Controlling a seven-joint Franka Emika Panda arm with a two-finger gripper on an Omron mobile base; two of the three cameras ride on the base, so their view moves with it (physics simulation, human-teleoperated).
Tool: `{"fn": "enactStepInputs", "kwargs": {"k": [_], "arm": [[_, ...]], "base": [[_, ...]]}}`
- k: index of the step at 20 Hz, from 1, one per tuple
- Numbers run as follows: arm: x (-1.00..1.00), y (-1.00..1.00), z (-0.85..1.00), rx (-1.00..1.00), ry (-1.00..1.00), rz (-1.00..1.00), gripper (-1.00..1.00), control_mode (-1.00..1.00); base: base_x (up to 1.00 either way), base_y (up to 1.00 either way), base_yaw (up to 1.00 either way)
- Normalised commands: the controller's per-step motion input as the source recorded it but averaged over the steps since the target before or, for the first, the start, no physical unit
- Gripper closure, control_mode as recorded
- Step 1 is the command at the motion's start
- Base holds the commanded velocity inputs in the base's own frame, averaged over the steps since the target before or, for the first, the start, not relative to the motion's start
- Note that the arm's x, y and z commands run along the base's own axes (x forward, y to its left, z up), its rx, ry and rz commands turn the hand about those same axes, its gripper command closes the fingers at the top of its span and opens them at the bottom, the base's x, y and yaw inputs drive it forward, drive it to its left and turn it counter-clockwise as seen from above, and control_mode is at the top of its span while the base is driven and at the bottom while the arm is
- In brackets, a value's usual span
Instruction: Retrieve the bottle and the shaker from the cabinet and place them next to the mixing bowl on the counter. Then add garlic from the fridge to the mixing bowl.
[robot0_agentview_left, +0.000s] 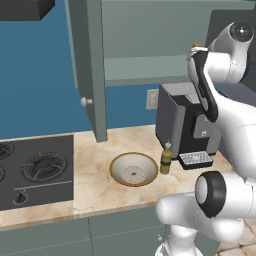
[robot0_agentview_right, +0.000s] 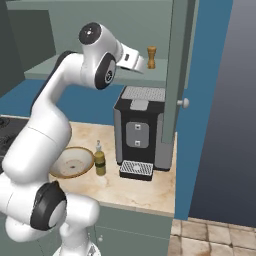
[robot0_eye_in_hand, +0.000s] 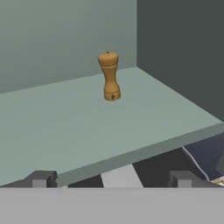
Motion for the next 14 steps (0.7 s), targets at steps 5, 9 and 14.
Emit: {"fn": "enactStepInputs", "kwargs": {"k": [5, 9, 14], "arm": [[0.30, -0.06, 0.00, 0.00, 0.00, 0.00, -1.00, -1.00], [0.53, -0.24, -0.10, 0.00, 0.00, 0.03, -1.00, -1.00], [0.42, -0.24, 0.00, 0.00, 0.00, 0.04, -1.00, -1.00]], "base": [[0.00, 0.00, 0.00], [0.00, 0.00, 0.00], [0.00, 0.00, 0.00]]}}
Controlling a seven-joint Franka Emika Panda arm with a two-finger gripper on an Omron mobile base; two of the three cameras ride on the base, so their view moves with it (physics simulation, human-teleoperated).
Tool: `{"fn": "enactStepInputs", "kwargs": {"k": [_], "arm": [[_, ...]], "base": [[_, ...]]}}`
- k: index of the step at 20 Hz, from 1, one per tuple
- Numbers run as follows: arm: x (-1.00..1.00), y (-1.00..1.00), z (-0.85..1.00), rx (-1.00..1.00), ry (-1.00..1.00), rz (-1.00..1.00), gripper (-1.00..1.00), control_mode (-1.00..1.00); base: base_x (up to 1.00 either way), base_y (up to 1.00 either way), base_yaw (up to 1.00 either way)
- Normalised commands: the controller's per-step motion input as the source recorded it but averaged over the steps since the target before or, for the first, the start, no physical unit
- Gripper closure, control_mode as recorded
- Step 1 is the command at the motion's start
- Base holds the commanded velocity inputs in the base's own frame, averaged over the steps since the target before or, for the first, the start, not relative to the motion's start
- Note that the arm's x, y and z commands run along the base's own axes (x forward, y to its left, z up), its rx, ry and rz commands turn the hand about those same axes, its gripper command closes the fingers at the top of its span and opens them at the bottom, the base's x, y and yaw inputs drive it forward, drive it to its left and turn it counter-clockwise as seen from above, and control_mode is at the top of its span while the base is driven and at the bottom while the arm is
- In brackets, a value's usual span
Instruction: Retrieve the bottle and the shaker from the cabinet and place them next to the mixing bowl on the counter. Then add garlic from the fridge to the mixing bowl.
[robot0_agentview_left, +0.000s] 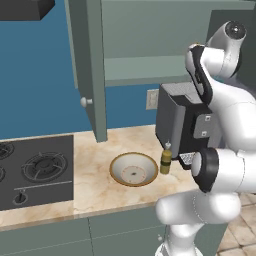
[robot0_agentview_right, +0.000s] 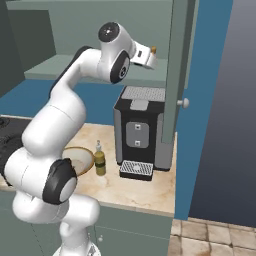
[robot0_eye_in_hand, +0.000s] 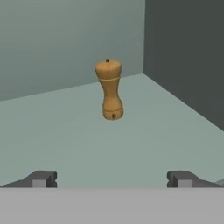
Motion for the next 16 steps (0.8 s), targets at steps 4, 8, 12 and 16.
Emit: {"fn": "enactStepInputs", "kwargs": {"k": [4, 8, 12, 16], "arm": [[0.36, -0.17, 0.00, 0.00, 0.00, 0.03, -1.00, -1.00], [0.40, -0.04, -0.01, 0.00, 0.00, 0.00, -1.00, -1.00], [0.43, 0.00, -0.01, 0.00, 0.00, 0.00, -1.00, -1.00], [0.21, 0.00, -0.13, 0.00, 0.00, 0.00, -1.00, -1.00]], "base": [[0.00, 0.00, 0.00], [0.00, 0.00, 0.00], [0.00, 0.00, 0.00], [0.00, 0.00, 0.00]]}}
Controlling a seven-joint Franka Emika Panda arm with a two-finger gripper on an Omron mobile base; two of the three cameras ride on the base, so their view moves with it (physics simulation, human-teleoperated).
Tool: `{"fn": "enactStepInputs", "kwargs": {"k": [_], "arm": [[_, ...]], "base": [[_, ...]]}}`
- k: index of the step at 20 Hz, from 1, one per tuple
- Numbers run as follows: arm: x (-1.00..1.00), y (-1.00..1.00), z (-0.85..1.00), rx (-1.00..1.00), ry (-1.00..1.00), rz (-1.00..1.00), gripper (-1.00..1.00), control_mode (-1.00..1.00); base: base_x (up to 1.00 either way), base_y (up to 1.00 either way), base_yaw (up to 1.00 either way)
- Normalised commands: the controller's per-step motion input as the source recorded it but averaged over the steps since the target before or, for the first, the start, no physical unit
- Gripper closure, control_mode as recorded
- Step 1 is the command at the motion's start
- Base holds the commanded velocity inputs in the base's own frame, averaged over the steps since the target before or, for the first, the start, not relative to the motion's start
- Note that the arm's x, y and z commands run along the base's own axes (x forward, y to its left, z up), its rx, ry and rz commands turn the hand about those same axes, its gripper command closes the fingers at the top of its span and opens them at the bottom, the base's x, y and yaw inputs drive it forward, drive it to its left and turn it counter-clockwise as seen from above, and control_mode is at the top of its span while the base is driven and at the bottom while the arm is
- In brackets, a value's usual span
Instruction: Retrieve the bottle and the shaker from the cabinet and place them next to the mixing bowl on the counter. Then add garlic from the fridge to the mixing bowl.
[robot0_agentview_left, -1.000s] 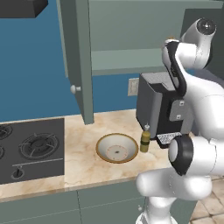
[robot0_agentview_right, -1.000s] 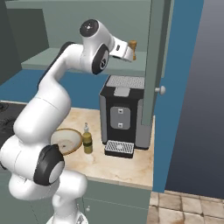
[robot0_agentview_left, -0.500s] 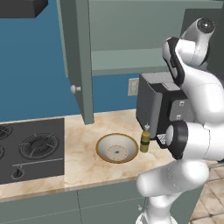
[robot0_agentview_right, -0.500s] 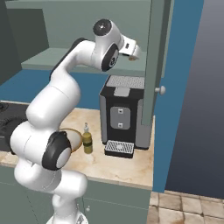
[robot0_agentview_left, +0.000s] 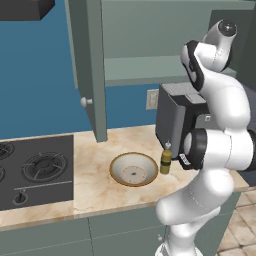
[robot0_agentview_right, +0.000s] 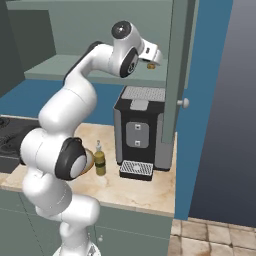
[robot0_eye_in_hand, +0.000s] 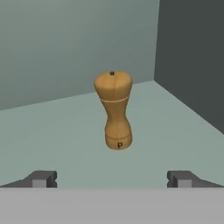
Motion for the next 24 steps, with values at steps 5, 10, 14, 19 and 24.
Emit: {"fn": "enactStepInputs", "kwargs": {"k": [5, 10, 14, 19, 24], "arm": [[0.19, -0.13, -0.13, 0.00, 0.00, 0.00, -1.00, -1.00], [0.15, -0.08, -0.05, 0.00, 0.00, 0.00, -1.00, -1.00], [0.24, -0.12, -0.04, 0.00, 0.00, 0.00, -1.00, -1.00], [0.27, -0.14, -0.05, 0.00, 0.00, 0.00, -1.00, -1.00], [0.18, -0.04, 0.00, 0.00, 0.00, 0.00, -1.00, -1.00]], "base": [[0.00, 0.00, 0.00], [0.00, 0.00, 0.00], [0.00, 0.00, 0.00], [0.00, 0.00, 0.00], [0.00, 0.00, 0.00]]}}
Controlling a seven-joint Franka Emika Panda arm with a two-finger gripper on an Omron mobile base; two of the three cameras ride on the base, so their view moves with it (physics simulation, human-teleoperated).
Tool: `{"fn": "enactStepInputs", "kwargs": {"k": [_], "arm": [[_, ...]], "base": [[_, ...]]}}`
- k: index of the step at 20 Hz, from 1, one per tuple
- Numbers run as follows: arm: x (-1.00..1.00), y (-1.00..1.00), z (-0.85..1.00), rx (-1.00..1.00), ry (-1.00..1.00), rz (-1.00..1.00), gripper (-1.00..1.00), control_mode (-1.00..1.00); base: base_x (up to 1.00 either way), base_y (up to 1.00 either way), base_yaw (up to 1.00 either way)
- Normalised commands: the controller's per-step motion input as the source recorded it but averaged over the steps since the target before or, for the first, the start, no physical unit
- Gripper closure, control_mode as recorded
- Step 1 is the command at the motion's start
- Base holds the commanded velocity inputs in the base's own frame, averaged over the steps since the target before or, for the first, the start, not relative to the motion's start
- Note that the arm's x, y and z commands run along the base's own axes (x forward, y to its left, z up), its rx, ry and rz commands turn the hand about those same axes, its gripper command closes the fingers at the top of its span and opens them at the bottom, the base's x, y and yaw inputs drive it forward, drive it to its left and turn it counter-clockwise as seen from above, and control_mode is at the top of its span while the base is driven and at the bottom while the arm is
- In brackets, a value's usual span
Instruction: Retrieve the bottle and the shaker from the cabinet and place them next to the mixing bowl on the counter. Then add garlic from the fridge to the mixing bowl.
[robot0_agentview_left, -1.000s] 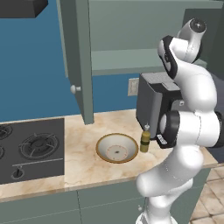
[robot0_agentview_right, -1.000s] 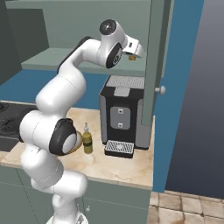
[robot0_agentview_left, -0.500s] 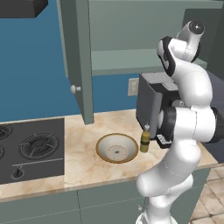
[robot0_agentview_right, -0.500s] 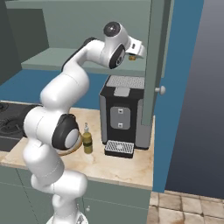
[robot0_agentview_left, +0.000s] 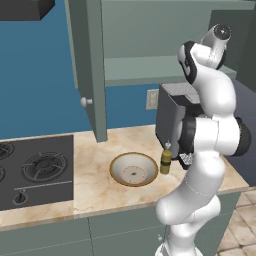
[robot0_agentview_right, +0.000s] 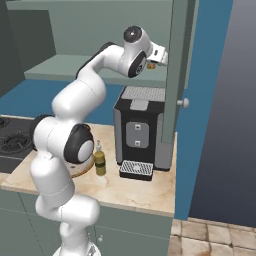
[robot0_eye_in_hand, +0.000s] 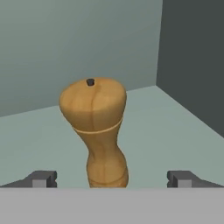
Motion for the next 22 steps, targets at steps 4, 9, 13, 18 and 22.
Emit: {"fn": "enactStepInputs", "kwargs": {"k": [4, 9, 13, 18, 22], "arm": [[0.20, 0.00, -0.01, 0.00, 0.00, 0.00, -1.00, -1.00], [0.14, 0.00, 0.00, 0.00, 0.00, 0.00, -1.00, -1.00], [0.01, 0.00, -0.06, 0.00, 0.00, 0.00, -1.00, -1.00], [0.01, 0.00, -0.13, 0.00, 0.00, 0.00, -1.00, -1.00], [0.11, 0.00, -0.03, 0.00, 0.00, 0.00, -1.00, -1.00]], "base": [[0.00, 0.00, 0.00], [0.00, 0.00, 0.00], [0.00, 0.00, 0.00], [0.00, 0.00, 0.00], [0.00, 0.00, 0.00]]}}
